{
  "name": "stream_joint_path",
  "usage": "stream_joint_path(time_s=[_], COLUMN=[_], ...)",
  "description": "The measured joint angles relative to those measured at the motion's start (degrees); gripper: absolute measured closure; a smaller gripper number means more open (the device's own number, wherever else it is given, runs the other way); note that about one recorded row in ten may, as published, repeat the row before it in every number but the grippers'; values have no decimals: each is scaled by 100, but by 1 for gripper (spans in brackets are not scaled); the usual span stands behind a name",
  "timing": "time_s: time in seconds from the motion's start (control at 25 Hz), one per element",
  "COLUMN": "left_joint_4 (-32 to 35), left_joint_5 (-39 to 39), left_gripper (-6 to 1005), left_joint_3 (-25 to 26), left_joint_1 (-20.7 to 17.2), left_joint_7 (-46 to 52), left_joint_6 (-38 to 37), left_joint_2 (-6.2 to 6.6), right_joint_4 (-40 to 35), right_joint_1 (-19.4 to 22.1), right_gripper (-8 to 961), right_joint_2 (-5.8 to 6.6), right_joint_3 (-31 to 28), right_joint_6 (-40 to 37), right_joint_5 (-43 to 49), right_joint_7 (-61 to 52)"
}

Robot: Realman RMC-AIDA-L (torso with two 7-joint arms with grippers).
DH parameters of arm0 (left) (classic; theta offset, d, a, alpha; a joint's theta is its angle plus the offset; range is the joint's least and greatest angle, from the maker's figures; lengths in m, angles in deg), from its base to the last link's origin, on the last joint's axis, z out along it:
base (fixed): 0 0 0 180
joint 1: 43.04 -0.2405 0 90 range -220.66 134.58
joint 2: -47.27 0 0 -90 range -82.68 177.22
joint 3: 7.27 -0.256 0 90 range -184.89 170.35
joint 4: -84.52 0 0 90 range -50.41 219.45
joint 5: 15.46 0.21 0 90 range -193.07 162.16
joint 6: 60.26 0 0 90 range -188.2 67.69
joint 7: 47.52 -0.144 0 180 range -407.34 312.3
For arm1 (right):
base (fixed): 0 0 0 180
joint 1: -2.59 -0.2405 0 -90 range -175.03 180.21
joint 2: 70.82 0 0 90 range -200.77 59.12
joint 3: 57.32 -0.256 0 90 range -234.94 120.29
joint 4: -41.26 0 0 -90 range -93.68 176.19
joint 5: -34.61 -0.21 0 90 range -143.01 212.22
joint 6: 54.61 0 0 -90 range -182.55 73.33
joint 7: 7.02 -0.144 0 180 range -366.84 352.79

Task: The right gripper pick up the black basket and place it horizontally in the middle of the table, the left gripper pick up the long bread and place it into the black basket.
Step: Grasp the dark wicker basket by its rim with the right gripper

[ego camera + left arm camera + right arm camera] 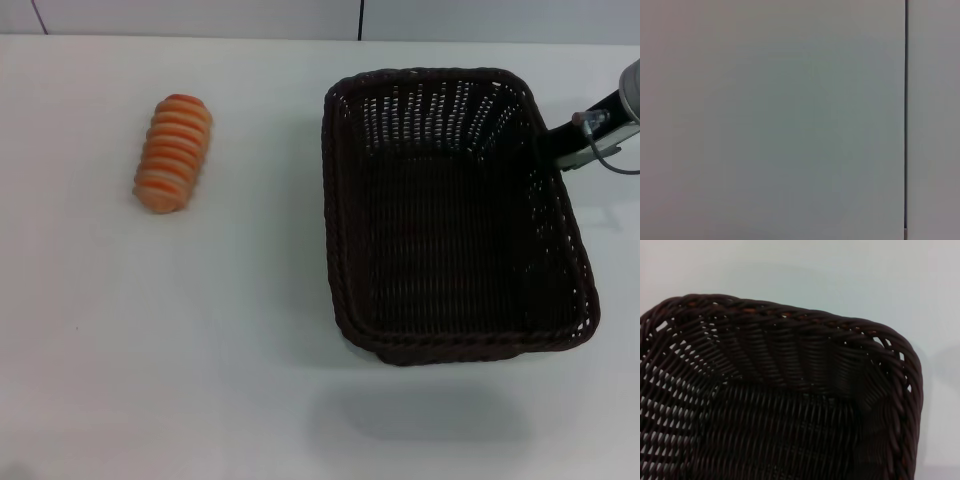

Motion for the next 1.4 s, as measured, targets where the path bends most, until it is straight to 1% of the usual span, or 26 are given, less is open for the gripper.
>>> stream_joint_path(time_s=[0.2,0.24,0.28,0.32,0.36,0.56,0.72,0.88,1.0,1.08,1.2,1.4], left_joint_4=[25,35,35,44,47,50,91,129,132,144,156,174], left_joint_5=[-9,-11,-11,-8,-6,-4,-17,-1,-1,0,0,2], left_gripper=[245,246,246,246,246,246,246,246,246,246,246,246], left_joint_3=[0,0,0,1,4,8,21,52,50,52,50,27], left_joint_1=[2,8,8,16,16,16,8,34,40,47,52,75], left_joint_7=[-71,-77,-77,-78,-83,-128,-131,-138,-138,-138,-138,-138], left_joint_6=[0,0,0,0,0,0,-4,-57,-65,-73,-78,-79], left_joint_2=[3,3,3,4,4,4,10,23,47,82,106,126], right_joint_4=[-14,-24,-42,-42,-41,-4,-4,-10,-39,-34,38,752], right_joint_1=[45,43,34,34,33,54,70,142,149,194,231,457], right_gripper=[423,427,432,436,440,549,565,575,577,610,612,617], right_joint_2=[-57,-73,-120,-120,-138,-211,-278,-388,-407,-411,-401,-406], right_joint_3=[-11,-11,-1,-1,51,481,672,717,719,717,703,744], right_joint_6=[-92,-117,-214,-214,-277,-717,-1052,-1423,-1521,-1589,-1555,-1389], right_joint_5=[-8,-8,51,51,73,63,63,55,18,-320,-460,-484], right_joint_7=[173,202,265,265,280,446,578,814,883,1135,1233,1314])
